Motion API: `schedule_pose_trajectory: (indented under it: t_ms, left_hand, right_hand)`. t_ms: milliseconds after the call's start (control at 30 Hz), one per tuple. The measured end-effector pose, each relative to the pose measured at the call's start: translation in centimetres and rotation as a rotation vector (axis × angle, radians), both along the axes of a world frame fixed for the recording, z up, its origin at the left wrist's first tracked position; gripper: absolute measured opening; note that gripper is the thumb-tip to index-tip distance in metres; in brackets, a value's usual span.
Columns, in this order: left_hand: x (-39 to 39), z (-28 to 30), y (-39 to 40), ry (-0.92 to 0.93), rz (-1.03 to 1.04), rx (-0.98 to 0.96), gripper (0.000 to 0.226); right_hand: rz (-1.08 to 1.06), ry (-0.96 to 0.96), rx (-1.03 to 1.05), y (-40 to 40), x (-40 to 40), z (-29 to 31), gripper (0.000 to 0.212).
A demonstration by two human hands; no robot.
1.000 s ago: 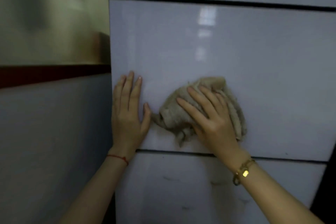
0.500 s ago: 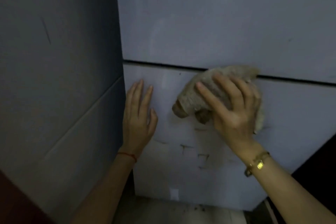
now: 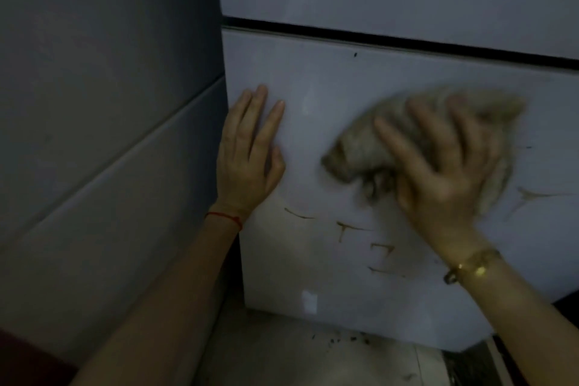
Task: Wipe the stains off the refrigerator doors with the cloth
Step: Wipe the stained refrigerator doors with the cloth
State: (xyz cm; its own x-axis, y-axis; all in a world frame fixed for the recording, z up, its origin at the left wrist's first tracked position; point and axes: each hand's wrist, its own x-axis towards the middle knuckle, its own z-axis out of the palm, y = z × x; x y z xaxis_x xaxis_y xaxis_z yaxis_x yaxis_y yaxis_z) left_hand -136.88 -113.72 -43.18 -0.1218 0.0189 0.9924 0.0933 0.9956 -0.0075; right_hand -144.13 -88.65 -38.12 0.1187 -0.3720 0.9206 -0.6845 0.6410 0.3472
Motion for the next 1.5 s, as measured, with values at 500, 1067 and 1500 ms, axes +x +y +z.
schedule_pose_trajectory:
  t_ms: [500,1067,1500]
  left_hand:
    - [0.0,0.2,-0.1,0.004,0.011,0.047,0.048]
    - [-0.2,-0.1,-0.3,0.016,0.015,0.044,0.049]
    - [-0.2,0.3,2.4,0.011,0.019,0.218,0.055]
  right_hand:
    - [-0.014,0.067,0.042,-2.3,-0.2,-3.4,0.041]
    - [-0.029,-0.011,-0.067,-1.8,-0.6,-2.6,0.052]
    - [-0.065,-0.055,-0.040,2.4,-0.8,-1.8,0.055]
